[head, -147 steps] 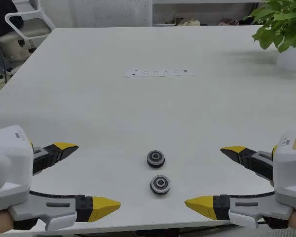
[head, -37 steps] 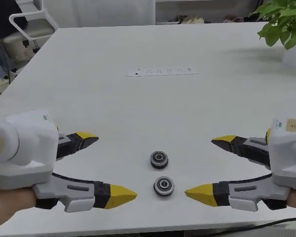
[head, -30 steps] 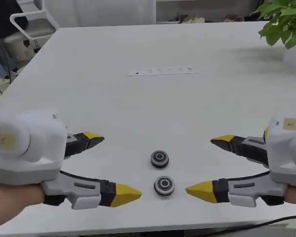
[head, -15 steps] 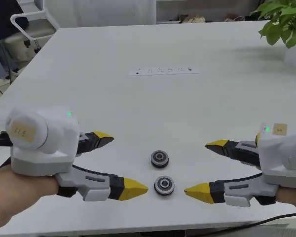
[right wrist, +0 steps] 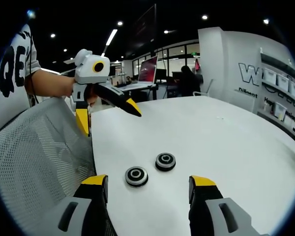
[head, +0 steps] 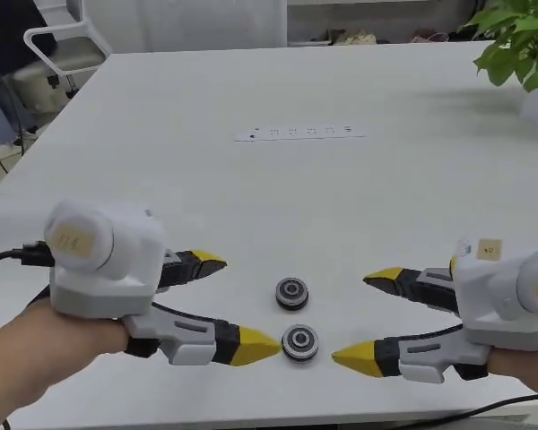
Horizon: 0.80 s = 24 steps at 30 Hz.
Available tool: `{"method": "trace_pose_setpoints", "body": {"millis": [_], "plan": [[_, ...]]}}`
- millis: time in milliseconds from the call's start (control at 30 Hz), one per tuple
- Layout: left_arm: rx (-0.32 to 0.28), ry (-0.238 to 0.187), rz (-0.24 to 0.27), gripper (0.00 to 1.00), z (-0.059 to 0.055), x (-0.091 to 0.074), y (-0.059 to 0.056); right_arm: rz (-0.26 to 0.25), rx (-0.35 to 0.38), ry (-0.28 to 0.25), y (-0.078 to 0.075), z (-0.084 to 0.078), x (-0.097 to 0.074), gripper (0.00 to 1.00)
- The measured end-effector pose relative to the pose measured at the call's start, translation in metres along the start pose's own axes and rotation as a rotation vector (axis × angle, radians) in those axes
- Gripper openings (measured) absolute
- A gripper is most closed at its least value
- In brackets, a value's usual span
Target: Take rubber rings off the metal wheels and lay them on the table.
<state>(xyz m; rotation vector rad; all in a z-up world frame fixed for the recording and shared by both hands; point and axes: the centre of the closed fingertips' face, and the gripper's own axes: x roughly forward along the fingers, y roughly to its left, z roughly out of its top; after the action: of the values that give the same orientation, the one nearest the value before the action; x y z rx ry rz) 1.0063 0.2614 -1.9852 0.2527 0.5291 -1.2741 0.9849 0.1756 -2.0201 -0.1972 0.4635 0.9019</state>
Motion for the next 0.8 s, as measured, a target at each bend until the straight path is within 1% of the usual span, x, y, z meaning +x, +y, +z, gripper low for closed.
{"method": "trace_pose_setpoints", "body": {"millis": [100, 167, 300, 500, 633, 733, 800], "plan": [[0.007, 0.000, -0.003, 0.73, 0.001, 0.003, 0.001, 0.010, -0.005, -0.003, 0.001, -0.001, 0.003, 0.63], [0.011, 0.004, -0.016, 0.71, 0.000, 0.005, 0.000, 0.020, -0.013, -0.002, 0.001, -0.002, 0.006, 0.62], [0.035, 0.028, -0.030, 0.69, -0.005, 0.011, -0.002, 0.034, -0.025, 0.011, -0.001, -0.008, 0.012, 0.60], [0.039, 0.047, -0.046, 0.66, -0.010, 0.017, -0.003, 0.060, -0.028, 0.010, 0.000, -0.009, 0.017, 0.57], [0.035, 0.046, -0.065, 0.62, -0.010, 0.020, -0.005, 0.079, -0.046, 0.032, 0.003, -0.015, 0.021, 0.55], [0.052, 0.051, -0.076, 0.58, -0.010, 0.023, -0.007, 0.093, -0.055, 0.039, 0.006, -0.018, 0.022, 0.54], [0.056, 0.054, -0.083, 0.58, -0.010, 0.027, -0.009, 0.093, -0.058, 0.048, 0.006, -0.020, 0.024, 0.54]]}}
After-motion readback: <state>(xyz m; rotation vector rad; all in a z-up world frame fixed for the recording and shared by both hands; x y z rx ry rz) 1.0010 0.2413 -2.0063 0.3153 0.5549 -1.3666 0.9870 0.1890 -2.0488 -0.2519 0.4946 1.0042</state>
